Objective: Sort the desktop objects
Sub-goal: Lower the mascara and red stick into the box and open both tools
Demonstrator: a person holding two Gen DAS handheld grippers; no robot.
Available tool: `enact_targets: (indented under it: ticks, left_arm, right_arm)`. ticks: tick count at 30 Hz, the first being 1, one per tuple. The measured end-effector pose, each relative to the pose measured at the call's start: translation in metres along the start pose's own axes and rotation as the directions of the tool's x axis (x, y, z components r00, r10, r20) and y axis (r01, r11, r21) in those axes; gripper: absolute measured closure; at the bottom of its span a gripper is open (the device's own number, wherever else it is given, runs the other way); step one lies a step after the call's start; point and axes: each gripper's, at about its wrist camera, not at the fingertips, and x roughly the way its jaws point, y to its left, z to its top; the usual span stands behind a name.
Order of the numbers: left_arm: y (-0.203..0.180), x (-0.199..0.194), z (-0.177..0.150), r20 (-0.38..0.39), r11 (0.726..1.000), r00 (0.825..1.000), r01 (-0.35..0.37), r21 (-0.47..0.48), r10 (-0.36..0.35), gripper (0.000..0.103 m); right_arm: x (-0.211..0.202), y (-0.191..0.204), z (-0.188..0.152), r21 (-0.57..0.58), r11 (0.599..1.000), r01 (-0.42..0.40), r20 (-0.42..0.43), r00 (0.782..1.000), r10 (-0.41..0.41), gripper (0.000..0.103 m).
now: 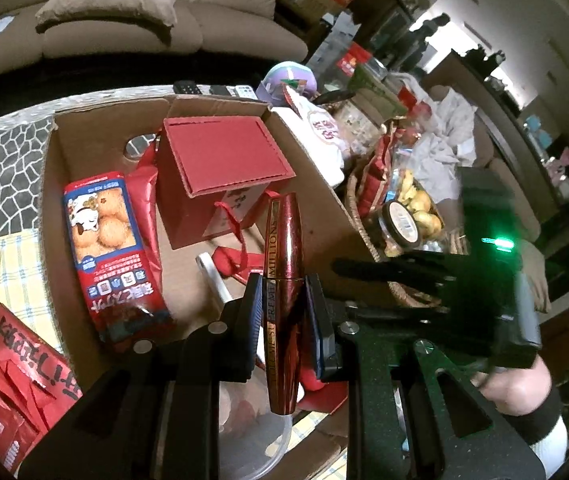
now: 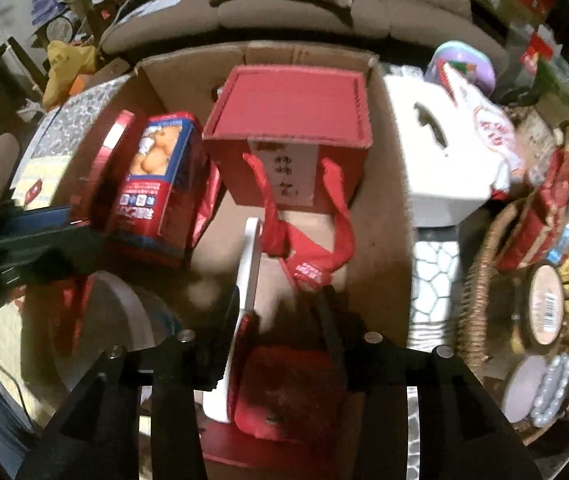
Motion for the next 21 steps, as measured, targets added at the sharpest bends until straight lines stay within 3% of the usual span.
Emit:
enact_targets:
  ticks: [10,21]
  left_arm:
    - [-0.013,0.046,0.013,-0.046,0.999,0.999,0.008,-0.045,-0.01,0.084]
    - [-0.011,0.1,0.02,-0.119,0.992,0.989,-0.099,-0.082,0.089,0.084]
  right_arm:
    - [-0.045,-0.015,-0.015,-0.019,0.999,0.029,0.051,0.998,-0.028,0.054]
    - [-0.047,-0.025,-0.026,-0.011,1.0,0.02,0.071,0.997,-0.019,0.05]
